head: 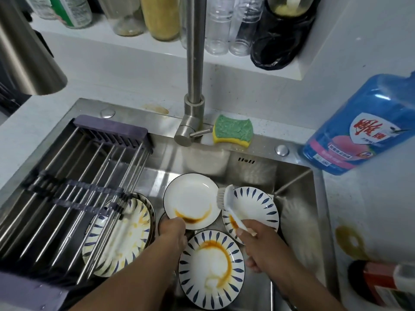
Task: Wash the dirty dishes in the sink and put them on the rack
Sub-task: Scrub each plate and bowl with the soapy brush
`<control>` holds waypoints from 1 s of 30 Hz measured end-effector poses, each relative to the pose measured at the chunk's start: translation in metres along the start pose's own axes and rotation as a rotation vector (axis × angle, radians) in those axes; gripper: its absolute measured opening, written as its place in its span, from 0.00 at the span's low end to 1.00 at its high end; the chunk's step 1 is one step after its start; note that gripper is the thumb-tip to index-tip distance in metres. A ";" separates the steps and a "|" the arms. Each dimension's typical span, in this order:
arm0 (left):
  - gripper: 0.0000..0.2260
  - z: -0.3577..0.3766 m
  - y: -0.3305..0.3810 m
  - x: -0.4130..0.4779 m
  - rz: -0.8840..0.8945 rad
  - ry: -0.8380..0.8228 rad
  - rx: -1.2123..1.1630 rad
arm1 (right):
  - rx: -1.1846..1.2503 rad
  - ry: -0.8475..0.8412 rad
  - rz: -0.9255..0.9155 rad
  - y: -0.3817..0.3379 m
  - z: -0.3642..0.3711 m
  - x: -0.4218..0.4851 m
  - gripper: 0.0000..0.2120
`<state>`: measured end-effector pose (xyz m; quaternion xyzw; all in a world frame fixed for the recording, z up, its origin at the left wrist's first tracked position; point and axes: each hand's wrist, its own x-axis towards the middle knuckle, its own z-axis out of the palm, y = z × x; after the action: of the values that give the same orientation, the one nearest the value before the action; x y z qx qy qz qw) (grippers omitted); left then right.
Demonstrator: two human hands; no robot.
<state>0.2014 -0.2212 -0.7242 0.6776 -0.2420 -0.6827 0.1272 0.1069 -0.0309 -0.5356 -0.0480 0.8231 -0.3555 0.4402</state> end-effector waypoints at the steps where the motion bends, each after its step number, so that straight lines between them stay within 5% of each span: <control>1: 0.24 0.001 0.008 -0.021 -0.007 -0.024 -0.044 | -0.128 0.017 -0.047 -0.002 -0.001 -0.001 0.06; 5: 0.22 -0.002 0.038 -0.104 -0.022 -0.086 -0.081 | -0.614 0.064 -0.229 -0.027 -0.004 -0.016 0.14; 10: 0.21 -0.021 0.062 -0.170 -0.068 -0.392 -0.008 | -1.011 0.025 -0.337 -0.059 -0.015 -0.050 0.15; 18: 0.25 -0.074 0.106 -0.251 -0.061 -0.815 0.118 | -1.234 0.165 -0.395 -0.109 -0.032 -0.133 0.16; 30: 0.38 -0.097 0.152 -0.300 0.010 -1.065 0.046 | -1.141 0.192 -0.448 -0.157 -0.022 -0.244 0.19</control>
<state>0.2883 -0.2153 -0.3853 0.2385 -0.2912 -0.9261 -0.0250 0.2017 -0.0399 -0.2605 -0.4150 0.8894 0.0539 0.1838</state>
